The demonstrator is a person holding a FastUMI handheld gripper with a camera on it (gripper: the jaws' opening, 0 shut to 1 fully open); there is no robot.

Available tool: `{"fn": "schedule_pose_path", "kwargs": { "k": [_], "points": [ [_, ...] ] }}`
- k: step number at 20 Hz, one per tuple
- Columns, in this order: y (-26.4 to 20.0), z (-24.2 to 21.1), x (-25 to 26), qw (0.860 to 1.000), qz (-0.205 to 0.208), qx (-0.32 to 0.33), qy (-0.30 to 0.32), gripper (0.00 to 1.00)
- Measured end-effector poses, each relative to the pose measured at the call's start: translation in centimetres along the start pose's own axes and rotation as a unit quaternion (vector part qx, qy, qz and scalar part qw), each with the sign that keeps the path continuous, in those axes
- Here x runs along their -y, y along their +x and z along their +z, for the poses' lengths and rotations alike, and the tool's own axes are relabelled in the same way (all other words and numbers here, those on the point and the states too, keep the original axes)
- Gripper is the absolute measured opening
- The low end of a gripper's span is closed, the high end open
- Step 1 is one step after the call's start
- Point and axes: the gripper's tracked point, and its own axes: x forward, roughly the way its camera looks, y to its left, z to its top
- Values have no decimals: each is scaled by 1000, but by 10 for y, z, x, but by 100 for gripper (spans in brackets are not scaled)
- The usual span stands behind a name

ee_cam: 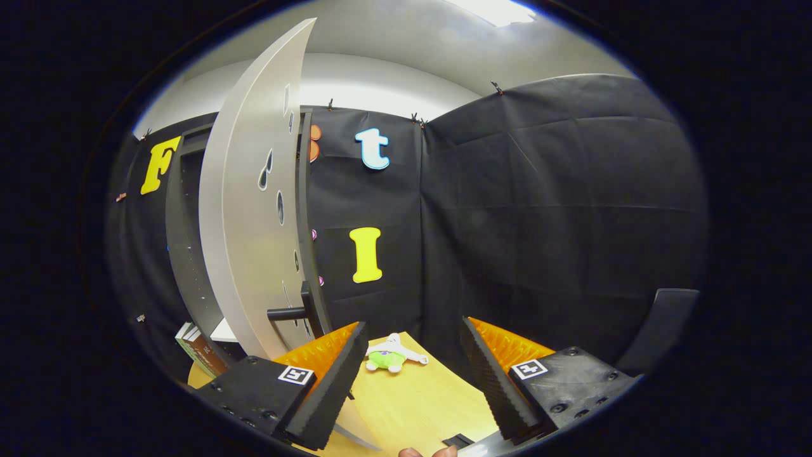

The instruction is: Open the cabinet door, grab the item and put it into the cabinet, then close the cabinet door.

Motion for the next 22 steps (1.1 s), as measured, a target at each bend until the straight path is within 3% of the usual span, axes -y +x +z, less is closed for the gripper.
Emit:
{"fn": "schedule_pose_path", "kwargs": {
  "k": [4, 11, 22],
  "points": [
    [-17, -3, -31, 1000, 23, -10, 1, 98],
    [-37, -12, -113, 994, 101, -25, 11, 98],
    [-35, -36, -271, 973, 225, -54, 11, 98]
  ]
}}
